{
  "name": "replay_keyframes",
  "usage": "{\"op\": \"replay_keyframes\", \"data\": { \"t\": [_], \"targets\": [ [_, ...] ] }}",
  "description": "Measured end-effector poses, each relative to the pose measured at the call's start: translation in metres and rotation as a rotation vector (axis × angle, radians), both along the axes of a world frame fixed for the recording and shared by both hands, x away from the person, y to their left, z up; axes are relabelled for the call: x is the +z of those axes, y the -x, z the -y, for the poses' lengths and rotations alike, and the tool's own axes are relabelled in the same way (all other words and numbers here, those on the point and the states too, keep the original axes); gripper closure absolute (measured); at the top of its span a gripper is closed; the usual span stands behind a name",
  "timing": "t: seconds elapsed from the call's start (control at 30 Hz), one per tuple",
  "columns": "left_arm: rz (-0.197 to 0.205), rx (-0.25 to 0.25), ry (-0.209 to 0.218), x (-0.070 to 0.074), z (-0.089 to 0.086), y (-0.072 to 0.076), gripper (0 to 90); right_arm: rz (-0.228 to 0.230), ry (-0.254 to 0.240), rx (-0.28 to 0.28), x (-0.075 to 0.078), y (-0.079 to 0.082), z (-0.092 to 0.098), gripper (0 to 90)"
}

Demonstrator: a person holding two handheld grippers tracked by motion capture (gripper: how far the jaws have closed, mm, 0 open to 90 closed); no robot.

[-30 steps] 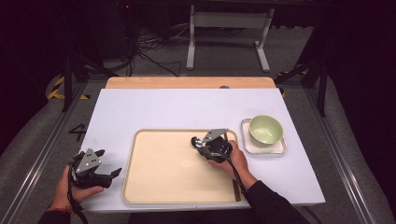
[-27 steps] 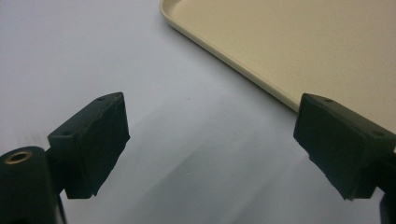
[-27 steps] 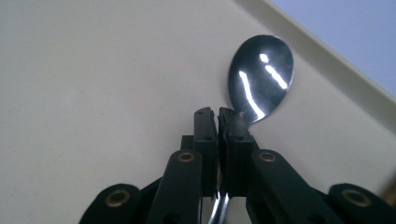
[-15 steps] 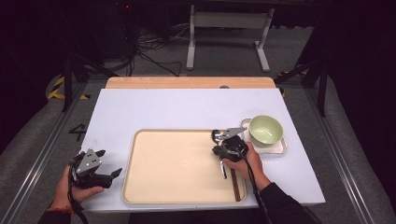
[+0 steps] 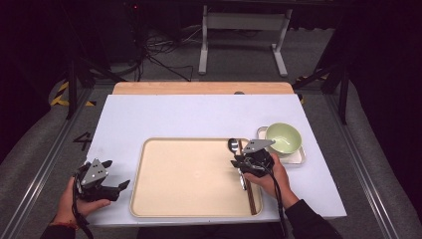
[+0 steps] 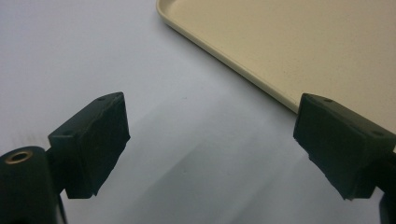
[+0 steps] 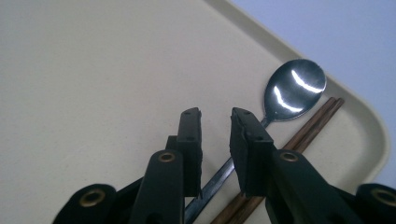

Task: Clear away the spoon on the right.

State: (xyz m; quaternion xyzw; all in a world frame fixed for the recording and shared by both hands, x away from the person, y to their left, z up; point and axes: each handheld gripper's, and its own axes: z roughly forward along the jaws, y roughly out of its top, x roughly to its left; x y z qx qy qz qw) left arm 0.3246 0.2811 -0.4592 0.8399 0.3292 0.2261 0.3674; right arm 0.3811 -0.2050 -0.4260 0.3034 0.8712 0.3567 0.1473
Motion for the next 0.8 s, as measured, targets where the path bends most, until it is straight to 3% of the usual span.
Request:
{"op": "replay_keyframes", "data": {
  "t": [0.4, 0.6, 0.8],
  "targets": [
    [0.005, -0.003, 0.006, 0.001, 0.003, -0.002, 11.4, 0.106, -0.046, -0.004, 0.029, 0.019, 0.028, 69.1],
    [0.008, -0.008, 0.012, 0.001, 0.003, -0.002, 11.4, 0.148, -0.084, -0.048, 0.042, 0.021, 0.049, 64.7],
    [0.01, -0.005, 0.008, 0.002, 0.002, -0.001, 11.4, 0.175, -0.115, -0.136, 0.054, 0.019, 0.076, 57.3]
  ]
}}
